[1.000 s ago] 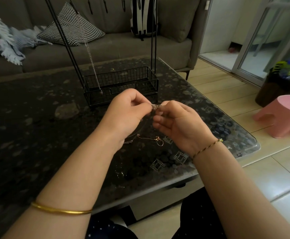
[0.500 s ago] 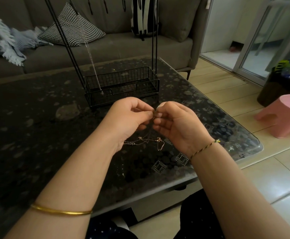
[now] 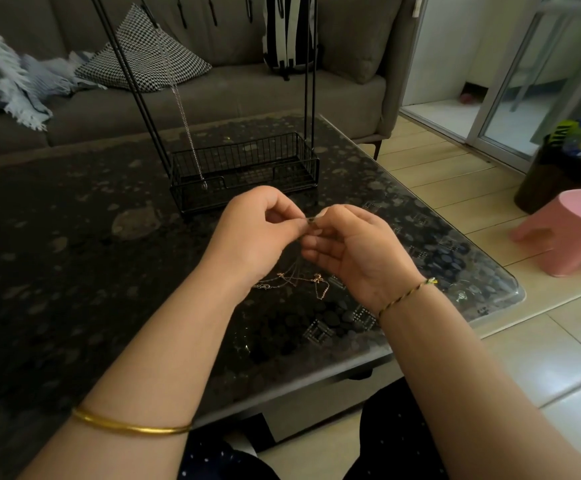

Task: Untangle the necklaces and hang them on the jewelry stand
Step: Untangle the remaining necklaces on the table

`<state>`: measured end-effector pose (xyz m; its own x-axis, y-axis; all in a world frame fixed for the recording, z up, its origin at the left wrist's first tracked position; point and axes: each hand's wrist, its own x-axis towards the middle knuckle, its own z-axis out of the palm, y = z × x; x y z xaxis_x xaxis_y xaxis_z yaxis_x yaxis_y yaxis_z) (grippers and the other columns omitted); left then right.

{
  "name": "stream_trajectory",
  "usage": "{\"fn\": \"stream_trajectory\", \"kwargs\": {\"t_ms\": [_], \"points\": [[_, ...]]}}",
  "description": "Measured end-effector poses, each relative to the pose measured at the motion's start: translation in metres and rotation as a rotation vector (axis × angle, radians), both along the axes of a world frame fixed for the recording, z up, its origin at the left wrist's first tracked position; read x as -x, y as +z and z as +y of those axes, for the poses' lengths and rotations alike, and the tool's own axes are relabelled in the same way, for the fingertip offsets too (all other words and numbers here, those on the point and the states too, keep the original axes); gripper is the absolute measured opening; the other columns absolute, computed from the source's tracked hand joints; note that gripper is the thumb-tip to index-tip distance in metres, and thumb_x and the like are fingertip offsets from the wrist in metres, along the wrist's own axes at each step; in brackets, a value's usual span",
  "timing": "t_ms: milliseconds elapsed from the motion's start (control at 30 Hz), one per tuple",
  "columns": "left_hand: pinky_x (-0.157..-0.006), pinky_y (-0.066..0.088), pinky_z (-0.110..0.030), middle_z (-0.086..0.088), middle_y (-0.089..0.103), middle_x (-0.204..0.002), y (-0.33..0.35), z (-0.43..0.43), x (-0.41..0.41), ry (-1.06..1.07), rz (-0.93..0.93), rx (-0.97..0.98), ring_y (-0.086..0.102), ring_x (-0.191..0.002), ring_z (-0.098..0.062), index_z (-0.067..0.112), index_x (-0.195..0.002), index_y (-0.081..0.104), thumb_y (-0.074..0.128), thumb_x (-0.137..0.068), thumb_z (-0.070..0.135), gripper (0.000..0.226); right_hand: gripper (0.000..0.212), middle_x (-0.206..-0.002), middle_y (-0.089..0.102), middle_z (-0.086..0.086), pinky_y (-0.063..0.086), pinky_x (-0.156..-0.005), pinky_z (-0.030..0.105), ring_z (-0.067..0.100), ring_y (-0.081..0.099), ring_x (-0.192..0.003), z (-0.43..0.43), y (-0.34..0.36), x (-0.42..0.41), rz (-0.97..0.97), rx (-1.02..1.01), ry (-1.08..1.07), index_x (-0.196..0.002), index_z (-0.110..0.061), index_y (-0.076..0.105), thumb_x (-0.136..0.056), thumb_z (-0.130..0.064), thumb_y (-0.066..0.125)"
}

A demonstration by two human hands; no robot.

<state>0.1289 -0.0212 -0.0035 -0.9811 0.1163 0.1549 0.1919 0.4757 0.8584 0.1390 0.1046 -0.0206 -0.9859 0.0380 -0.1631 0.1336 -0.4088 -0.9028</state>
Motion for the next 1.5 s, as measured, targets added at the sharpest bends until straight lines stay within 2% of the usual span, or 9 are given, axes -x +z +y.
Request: {"fn": "stream_trajectory", "kwargs": {"t_ms": [267,500,633,733,867,1000,1133,1267,1500], "points": [[-0.072,0.052,-0.028,-0.005,0.067,-0.093,0.000,0.005,0.002,0.067,-0.203,-0.276,0.065,-0.088,-0.016,0.017,-0.085,0.060,0.059,-0.093,0.012,0.010,0.020,-0.065,0.057,0.004,0.054,-0.060,0.026,0.012,0.055,-0.056,-0.005,-0.002,0.005,-0.066,0.040,0.015,-0.065,-0.009,0.054,-0.083,-0.003,0.050],[-0.071,0.053,-0.028,-0.006,0.066,-0.099,0.001,0.008,0.000,0.138,-0.177,-0.328,0.065,-0.091,-0.018,0.016,-0.084,0.058,0.055,-0.094,0.011,0.010,0.019,-0.077,0.057,0.010,0.050,-0.074,0.033,0.018,0.055,-0.071,-0.012,-0.002,0.007,-0.019,-0.026,-0.003,-0.067,-0.009,0.054,-0.084,-0.004,0.049],[-0.069,0.052,-0.026,-0.007,0.066,-0.099,0.002,0.007,-0.001,0.143,-0.179,-0.364,0.065,-0.088,-0.017,0.014,-0.089,0.058,0.054,-0.094,0.010,0.008,0.020,-0.071,0.055,0.008,0.049,-0.075,0.035,0.020,0.052,-0.072,-0.015,-0.001,0.008,-0.009,-0.023,-0.008,-0.064,-0.010,0.052,-0.083,-0.003,0.049],[-0.066,0.053,-0.021,-0.006,0.066,-0.094,0.001,0.002,0.000,0.082,-0.162,-0.328,0.065,-0.080,-0.012,0.015,-0.093,0.058,0.055,-0.094,0.006,0.009,0.018,-0.069,0.056,0.007,0.052,-0.084,0.042,0.022,0.057,-0.072,-0.015,0.000,0.010,-0.002,0.030,-0.029,-0.068,-0.009,0.050,-0.083,0.000,0.046],[-0.071,0.056,-0.019,0.001,0.068,-0.091,-0.001,-0.003,0.001,-0.009,-0.062,-0.105,0.068,-0.083,-0.010,0.018,-0.104,0.066,0.060,-0.092,0.006,0.018,0.018,-0.063,0.054,0.003,0.047,-0.070,0.034,0.017,0.053,-0.062,-0.016,-0.001,0.012,0.012,-0.083,-0.107,-0.068,-0.010,0.046,-0.084,-0.001,0.047],[-0.079,0.056,-0.031,0.007,0.066,-0.087,-0.002,-0.004,0.002,-0.008,0.081,0.111,0.064,-0.085,-0.008,0.022,-0.092,0.067,0.062,-0.091,0.009,0.013,0.015,-0.060,0.050,0.002,0.045,-0.064,0.032,0.013,0.048,-0.057,-0.022,-0.005,0.013,0.005,-0.194,-0.126,-0.074,-0.010,0.045,-0.087,-0.005,0.050],[-0.069,0.047,-0.017,0.011,0.058,-0.085,-0.004,-0.005,0.003,0.016,0.148,0.235,0.057,-0.083,-0.004,0.026,-0.087,0.058,0.058,-0.094,0.014,0.013,0.015,-0.057,0.050,0.001,0.044,-0.061,0.030,0.010,0.047,-0.052,-0.022,-0.007,0.017,-0.010,-0.245,-0.080,-0.073,-0.010,0.046,-0.085,-0.003,0.052],[-0.072,0.046,-0.018,0.012,0.054,-0.090,-0.007,-0.005,0.009,0.039,0.105,0.199,0.056,-0.087,-0.007,0.028,-0.084,0.051,0.052,-0.097,0.014,0.019,0.027,-0.055,0.046,0.000,0.039,-0.056,0.027,0.010,0.042,-0.051,-0.023,-0.005,0.018,-0.041,-0.267,0.028,-0.062,-0.011,0.049,-0.087,0.000,0.050],[-0.075,0.047,-0.024,0.012,0.049,-0.094,-0.015,-0.003,0.015,0.079,0.039,0.118,0.051,-0.087,-0.005,0.019,-0.097,0.053,0.046,-0.099,0.014,0.008,0.015,-0.053,0.047,-0.003,0.043,-0.051,0.021,0.008,0.043,-0.050,-0.021,-0.003,0.022,-0.137,-0.250,0.085,-0.075,-0.007,0.058,-0.089,-0.002,0.052]]}}
